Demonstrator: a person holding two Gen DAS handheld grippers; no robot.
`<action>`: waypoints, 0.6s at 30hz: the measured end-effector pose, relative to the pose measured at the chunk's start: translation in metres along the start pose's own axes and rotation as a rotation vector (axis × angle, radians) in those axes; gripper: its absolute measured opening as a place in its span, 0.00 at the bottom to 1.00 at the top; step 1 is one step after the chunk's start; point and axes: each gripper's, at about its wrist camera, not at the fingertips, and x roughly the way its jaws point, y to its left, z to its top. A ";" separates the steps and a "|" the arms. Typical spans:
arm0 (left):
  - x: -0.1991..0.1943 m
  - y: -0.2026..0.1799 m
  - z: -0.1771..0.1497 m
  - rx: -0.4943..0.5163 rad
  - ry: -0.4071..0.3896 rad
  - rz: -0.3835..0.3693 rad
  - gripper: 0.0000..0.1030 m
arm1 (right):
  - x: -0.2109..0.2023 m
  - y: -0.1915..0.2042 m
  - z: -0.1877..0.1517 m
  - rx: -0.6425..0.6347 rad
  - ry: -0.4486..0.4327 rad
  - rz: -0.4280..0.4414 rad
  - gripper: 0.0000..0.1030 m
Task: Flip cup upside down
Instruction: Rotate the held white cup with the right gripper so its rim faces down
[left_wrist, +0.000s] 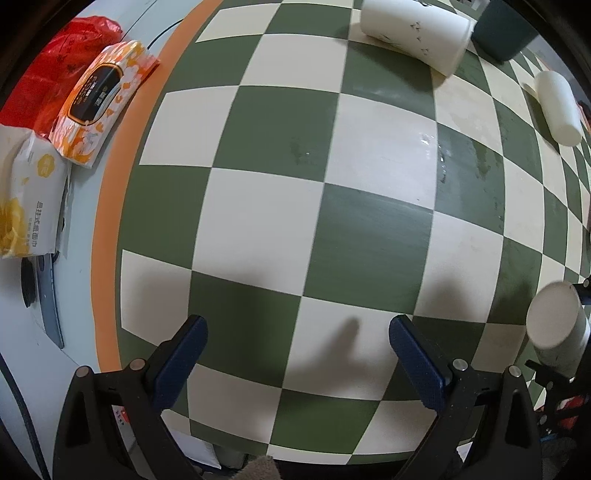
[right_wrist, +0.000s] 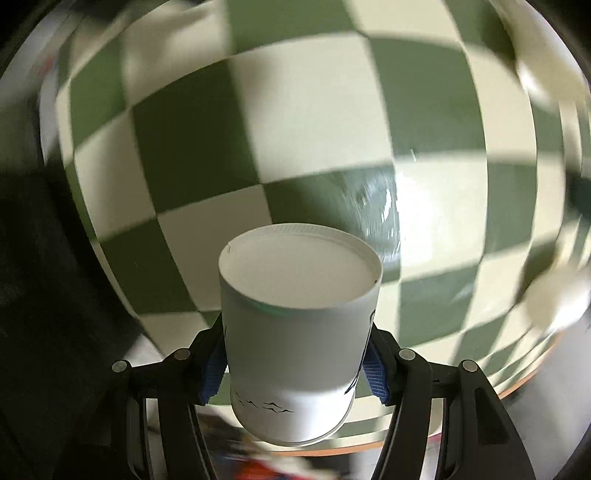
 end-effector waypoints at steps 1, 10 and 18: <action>0.000 0.000 0.000 0.002 0.001 -0.001 0.98 | 0.002 -0.010 -0.001 0.053 0.001 0.031 0.63; 0.006 -0.015 -0.003 0.019 0.000 -0.006 0.98 | 0.014 -0.041 -0.020 0.333 -0.021 0.152 0.63; 0.008 -0.028 -0.007 0.034 0.003 -0.002 0.98 | 0.025 -0.018 -0.028 0.406 -0.048 0.154 0.64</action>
